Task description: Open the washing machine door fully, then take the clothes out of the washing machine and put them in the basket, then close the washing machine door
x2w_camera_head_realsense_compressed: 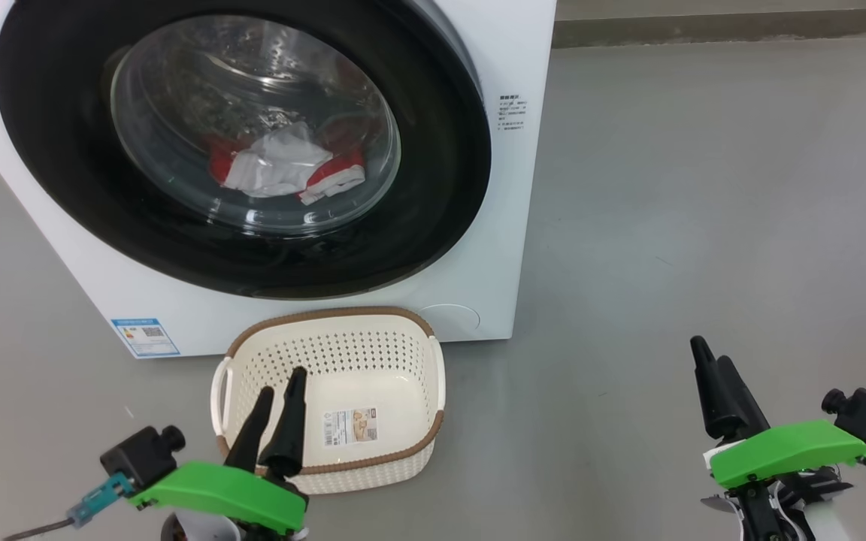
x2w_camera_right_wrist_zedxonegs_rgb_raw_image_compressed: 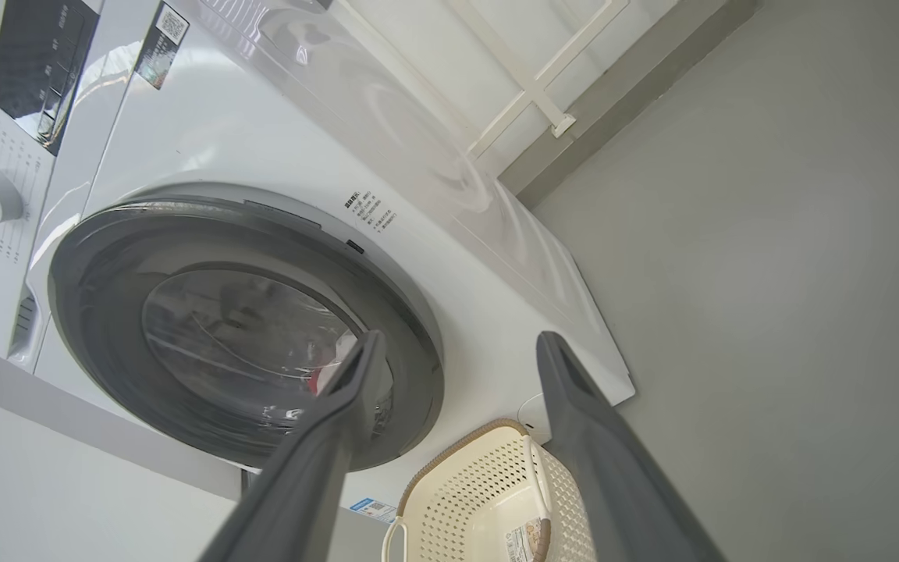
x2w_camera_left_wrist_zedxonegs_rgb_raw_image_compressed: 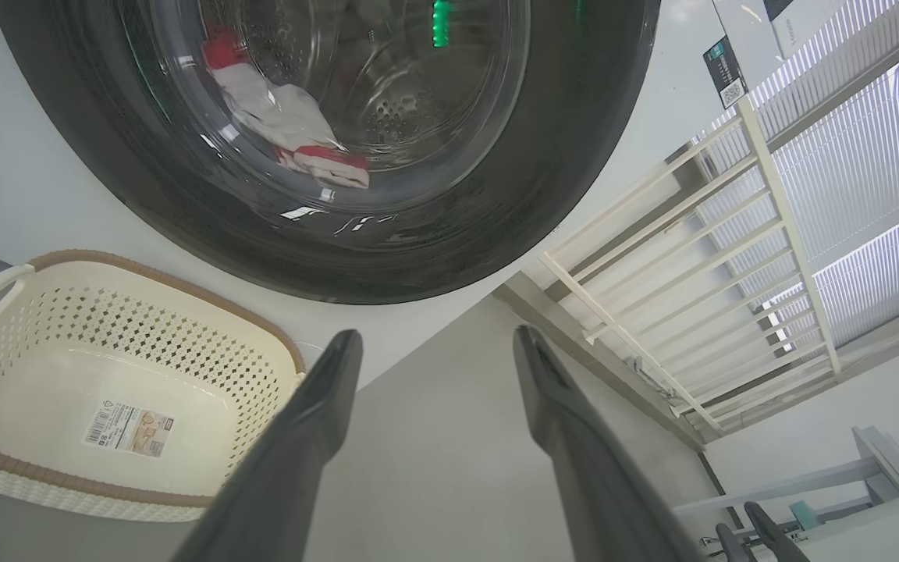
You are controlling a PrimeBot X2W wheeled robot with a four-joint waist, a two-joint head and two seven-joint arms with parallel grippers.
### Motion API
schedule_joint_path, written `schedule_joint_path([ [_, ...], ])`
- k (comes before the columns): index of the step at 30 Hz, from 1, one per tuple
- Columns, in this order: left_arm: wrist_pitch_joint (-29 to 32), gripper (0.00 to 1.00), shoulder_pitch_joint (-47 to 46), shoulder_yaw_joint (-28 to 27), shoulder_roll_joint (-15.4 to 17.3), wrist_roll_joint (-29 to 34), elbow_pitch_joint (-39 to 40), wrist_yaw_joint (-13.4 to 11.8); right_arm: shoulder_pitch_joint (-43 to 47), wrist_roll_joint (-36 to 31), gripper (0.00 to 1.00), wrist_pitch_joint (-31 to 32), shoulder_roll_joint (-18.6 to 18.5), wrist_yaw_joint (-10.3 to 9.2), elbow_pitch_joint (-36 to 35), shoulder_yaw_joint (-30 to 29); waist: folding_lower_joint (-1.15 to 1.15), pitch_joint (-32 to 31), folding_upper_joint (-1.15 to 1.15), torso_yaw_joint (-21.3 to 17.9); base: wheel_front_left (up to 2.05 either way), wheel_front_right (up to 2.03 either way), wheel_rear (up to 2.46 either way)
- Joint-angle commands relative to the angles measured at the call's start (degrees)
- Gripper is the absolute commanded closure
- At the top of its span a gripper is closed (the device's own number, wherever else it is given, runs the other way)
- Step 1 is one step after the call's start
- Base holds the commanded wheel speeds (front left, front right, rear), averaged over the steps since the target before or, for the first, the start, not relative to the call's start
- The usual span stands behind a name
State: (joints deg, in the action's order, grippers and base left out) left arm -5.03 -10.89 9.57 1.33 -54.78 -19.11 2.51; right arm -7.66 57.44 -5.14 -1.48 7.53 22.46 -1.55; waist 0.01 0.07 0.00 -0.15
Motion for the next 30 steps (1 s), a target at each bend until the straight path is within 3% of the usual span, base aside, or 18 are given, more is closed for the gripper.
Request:
schedule_joint_path([
  [1,-0.9,0.0,-3.3,-0.3,1.0,2.6,1.6,-0.6,-3.9,-2.3,0.0,-0.8,-0.5,-0.02,-1.3,0.8,-0.01,0.0,0.0,0.0,0.0,0.0,0.0],
  [30,-5.6,0.0,-8.5,5.4,1.3,21.0,-2.2,-6.1,-7.0,-25.1,0.0,-5.5,-1.0,-0.03,-1.3,2.4,-0.01,-0.2,0.0,-0.7,0.0,0.0,0.0],
])
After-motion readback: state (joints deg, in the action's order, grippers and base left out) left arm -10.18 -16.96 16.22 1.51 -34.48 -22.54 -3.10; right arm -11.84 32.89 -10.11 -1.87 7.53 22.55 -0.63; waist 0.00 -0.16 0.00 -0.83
